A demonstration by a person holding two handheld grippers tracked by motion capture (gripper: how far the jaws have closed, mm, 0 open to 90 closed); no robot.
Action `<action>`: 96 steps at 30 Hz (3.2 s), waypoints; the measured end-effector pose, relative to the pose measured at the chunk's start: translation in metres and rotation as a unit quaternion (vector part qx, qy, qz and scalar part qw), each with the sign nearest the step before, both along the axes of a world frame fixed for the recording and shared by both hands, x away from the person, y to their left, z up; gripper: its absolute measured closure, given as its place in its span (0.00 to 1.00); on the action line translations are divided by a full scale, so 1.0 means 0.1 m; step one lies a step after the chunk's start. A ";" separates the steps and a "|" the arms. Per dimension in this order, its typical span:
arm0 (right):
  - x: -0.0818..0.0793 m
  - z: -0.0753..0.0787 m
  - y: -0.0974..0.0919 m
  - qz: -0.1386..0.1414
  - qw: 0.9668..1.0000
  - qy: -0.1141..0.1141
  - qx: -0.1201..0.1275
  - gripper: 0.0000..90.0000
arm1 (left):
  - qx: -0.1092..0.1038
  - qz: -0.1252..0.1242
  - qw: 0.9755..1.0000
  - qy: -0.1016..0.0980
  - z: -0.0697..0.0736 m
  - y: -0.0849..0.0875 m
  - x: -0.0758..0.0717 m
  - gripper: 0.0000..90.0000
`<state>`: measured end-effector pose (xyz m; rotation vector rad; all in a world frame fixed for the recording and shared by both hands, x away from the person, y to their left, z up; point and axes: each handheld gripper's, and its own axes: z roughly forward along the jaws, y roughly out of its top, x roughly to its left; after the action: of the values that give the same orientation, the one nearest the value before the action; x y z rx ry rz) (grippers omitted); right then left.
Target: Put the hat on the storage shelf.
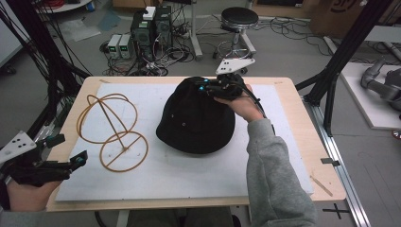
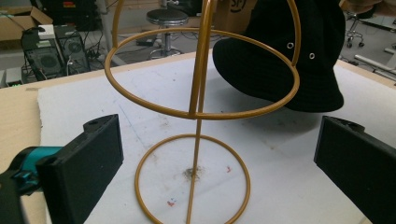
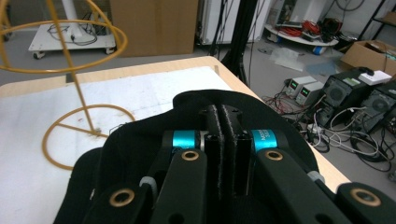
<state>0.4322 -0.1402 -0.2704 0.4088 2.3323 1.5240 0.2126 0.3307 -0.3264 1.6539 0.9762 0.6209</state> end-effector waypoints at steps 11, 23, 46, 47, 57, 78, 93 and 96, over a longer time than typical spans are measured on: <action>-0.20 0.36 0.10 0.036 0.999 -0.017 -0.009 0.98 | -0.005 0.002 1.000 -0.007 0.04 0.02 -0.04 0.02; -0.35 0.64 0.12 0.101 0.995 -0.023 -0.009 0.98 | -0.004 0.001 1.000 -0.010 0.06 0.02 -0.06 0.02; -0.49 1.18 0.28 0.171 0.984 -0.052 -0.001 0.99 | -0.011 0.007 1.000 -0.017 0.09 0.08 -0.10 0.02; -0.49 1.20 0.29 0.175 0.983 -0.053 -0.001 0.99 | -0.013 0.007 1.000 -0.018 0.09 0.08 -0.11 0.02; -0.50 1.34 0.44 0.191 0.980 -0.062 -0.006 0.98 | -0.014 0.011 1.000 -0.021 0.09 0.12 -0.15 0.02; -0.42 1.48 0.75 0.220 0.973 -0.073 0.004 0.98 | -0.015 0.025 0.999 -0.019 0.08 0.19 -0.28 0.02; -0.49 1.77 0.85 0.228 0.969 -0.095 0.016 0.99 | -0.017 0.023 0.999 -0.021 0.08 0.18 -0.31 0.02; -0.49 1.77 0.94 0.235 0.967 -0.095 0.018 0.99 | -0.017 0.024 0.999 -0.021 0.09 0.19 -0.33 0.02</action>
<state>0.3834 -0.0458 -0.0936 -0.2984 2.3543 1.7177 0.1797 0.3501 -0.3178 1.5867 0.9927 0.6652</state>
